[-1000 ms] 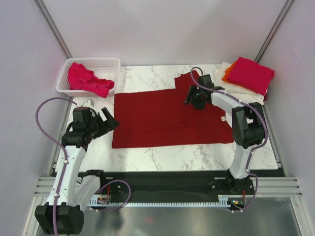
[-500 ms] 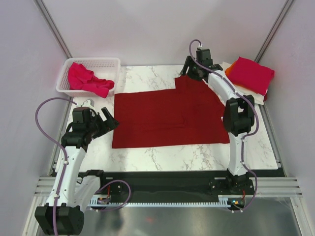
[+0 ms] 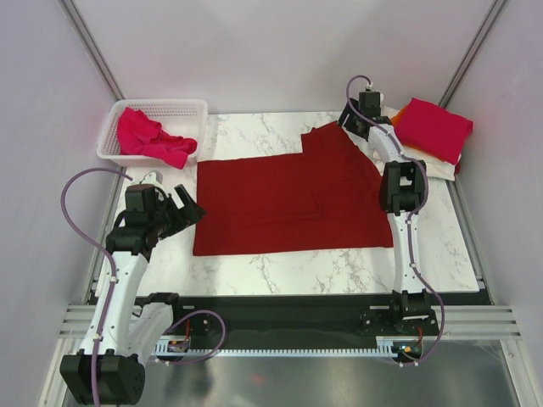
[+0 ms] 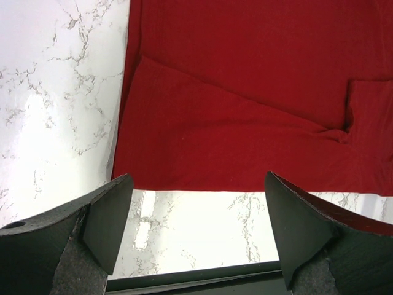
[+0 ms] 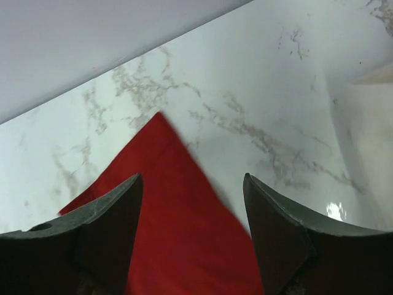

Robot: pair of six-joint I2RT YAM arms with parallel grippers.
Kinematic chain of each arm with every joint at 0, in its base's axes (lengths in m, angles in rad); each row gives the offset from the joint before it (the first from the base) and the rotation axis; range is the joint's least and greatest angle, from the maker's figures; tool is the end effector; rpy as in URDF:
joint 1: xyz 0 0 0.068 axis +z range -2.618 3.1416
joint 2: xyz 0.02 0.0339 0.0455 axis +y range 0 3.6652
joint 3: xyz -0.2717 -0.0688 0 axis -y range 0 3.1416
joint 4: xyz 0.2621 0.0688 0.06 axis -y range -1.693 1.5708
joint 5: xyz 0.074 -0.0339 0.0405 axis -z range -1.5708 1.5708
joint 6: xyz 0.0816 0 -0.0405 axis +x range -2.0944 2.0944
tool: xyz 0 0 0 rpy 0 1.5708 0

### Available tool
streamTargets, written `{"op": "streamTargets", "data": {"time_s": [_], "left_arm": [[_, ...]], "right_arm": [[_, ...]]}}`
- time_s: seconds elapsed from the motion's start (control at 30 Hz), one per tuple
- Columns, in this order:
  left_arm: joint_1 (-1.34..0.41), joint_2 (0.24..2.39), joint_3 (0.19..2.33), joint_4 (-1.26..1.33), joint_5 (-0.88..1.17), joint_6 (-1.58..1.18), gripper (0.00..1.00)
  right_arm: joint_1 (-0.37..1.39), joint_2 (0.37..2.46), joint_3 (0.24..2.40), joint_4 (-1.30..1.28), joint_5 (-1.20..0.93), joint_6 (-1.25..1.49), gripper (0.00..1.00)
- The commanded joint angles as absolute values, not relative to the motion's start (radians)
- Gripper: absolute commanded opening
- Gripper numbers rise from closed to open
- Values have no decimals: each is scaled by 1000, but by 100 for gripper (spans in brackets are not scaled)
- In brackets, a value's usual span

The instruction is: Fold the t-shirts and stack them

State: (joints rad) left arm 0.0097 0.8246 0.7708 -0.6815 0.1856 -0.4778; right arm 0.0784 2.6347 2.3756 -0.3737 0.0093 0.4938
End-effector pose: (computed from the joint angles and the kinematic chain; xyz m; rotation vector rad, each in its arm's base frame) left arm 0.2150 -0.0130 0.2554 -0.4692 2.2856 -0.4510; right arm 0.6498 0.0503 0.1442 0.4631 2.1720 0.3077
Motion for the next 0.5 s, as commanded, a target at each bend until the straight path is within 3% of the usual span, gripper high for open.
{"op": "streamTargets", "data": {"time_s": [0.0,0.23,0.47], "left_arm": [[12,828,767,-655,181,-439,95],[12,824,765,-655,176,-440,94],[12,834,765,-655,166,-442,94]], "right_arm": [[83,2707,2486,-278,46,471,74],[81,2804,2534,-209,69,515,75],[117,2824,2511,-207,29,540,66]]}}
